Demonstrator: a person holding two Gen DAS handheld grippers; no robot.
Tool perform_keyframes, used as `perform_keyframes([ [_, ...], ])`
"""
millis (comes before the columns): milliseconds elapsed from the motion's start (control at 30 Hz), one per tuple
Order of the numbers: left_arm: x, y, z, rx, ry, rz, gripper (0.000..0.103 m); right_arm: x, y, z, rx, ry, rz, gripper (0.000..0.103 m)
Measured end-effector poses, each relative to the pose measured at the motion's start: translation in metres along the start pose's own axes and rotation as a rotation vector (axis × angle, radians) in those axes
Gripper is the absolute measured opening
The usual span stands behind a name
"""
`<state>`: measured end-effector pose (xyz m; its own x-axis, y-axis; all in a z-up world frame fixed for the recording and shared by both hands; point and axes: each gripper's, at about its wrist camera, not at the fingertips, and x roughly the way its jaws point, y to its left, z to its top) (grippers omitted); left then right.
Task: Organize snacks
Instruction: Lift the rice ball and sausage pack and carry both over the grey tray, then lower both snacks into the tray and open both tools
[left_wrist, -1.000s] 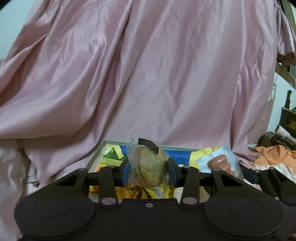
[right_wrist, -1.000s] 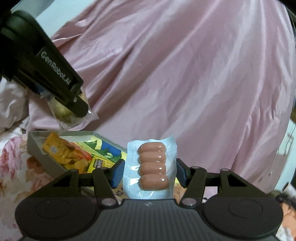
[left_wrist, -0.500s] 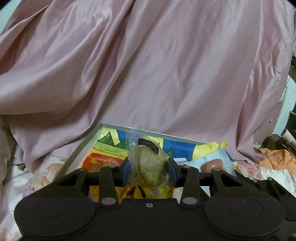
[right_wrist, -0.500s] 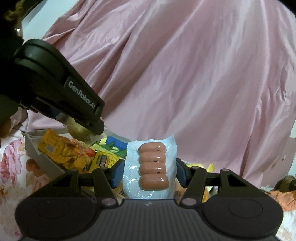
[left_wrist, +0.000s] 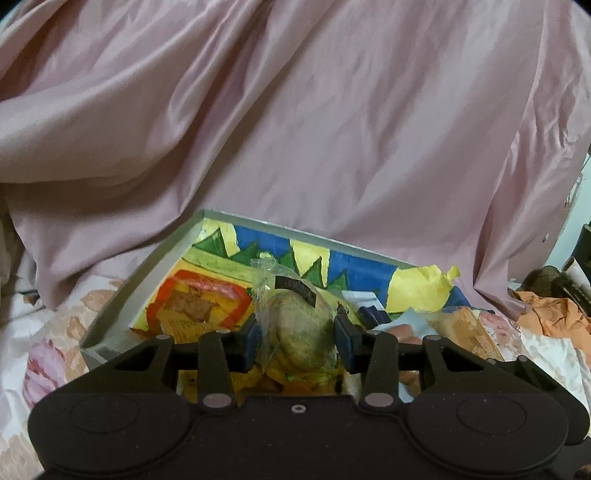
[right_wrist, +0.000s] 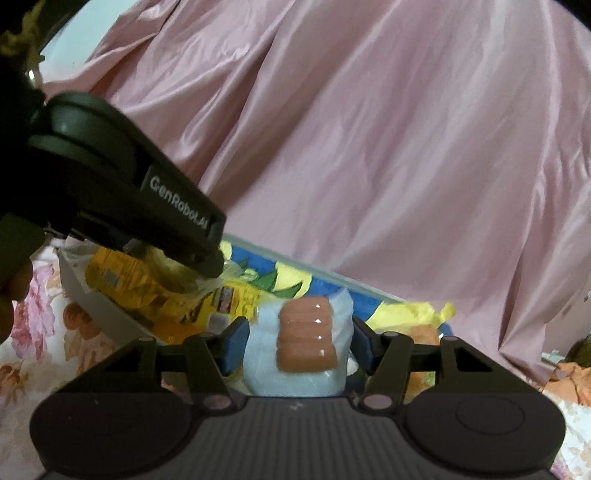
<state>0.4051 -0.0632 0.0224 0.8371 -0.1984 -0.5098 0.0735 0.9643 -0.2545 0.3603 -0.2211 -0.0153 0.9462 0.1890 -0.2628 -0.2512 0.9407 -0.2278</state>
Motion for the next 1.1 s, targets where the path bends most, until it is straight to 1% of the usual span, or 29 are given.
perform_keyframes([
  [33,0.000,0.000,0.000,-0.001,0.002,0.001,0.043,0.000,0.000,0.000,0.002,0.002,0.003,0.063],
  [167,0.002,-0.002,0.001,0.014,0.009,0.015,0.044,0.001,0.000,0.001,-0.004,0.004,0.005,0.064],
  [267,0.003,-0.001,0.002,0.014,0.014,0.025,0.051,0.002,-0.001,0.001,-0.001,0.003,0.004,0.065],
  [333,0.002,-0.001,0.003,0.014,0.013,0.029,0.062,0.004,0.001,0.001,0.001,0.001,0.003,0.066],
  [367,0.001,-0.001,0.003,0.013,0.011,0.030,0.065,0.005,0.000,0.001,0.002,0.001,0.002,0.067],
  [433,-0.001,-0.001,0.004,0.007,0.005,0.030,0.081,0.004,0.002,0.001,0.002,-0.001,-0.002,0.073],
  [467,-0.002,-0.001,0.004,0.005,0.000,0.031,0.085,0.004,0.002,0.002,0.003,-0.003,-0.004,0.075],
  [500,-0.005,-0.001,0.004,-0.001,-0.008,0.029,0.091,0.003,0.003,0.001,0.006,-0.006,-0.007,0.079],
  [533,-0.008,0.000,0.005,-0.007,-0.017,0.023,0.093,0.002,0.003,0.001,0.009,-0.014,-0.011,0.084],
  [567,-0.011,0.001,0.006,-0.012,-0.023,0.016,0.095,0.000,0.002,0.001,0.012,-0.022,-0.015,0.086],
  [600,-0.014,0.001,0.007,-0.016,-0.027,0.011,0.100,-0.001,0.002,0.001,0.013,-0.032,-0.018,0.088],
  [733,-0.028,0.001,0.014,-0.008,-0.052,0.018,0.102,-0.010,0.000,0.006,0.020,-0.068,-0.041,0.096],
  [933,-0.050,-0.002,0.023,0.021,-0.080,0.031,0.102,-0.023,-0.007,0.018,0.045,-0.120,-0.055,0.101],
  [1100,-0.069,-0.005,0.028,0.036,-0.110,0.043,0.102,-0.036,-0.010,0.027,0.055,-0.160,-0.064,0.103],
])
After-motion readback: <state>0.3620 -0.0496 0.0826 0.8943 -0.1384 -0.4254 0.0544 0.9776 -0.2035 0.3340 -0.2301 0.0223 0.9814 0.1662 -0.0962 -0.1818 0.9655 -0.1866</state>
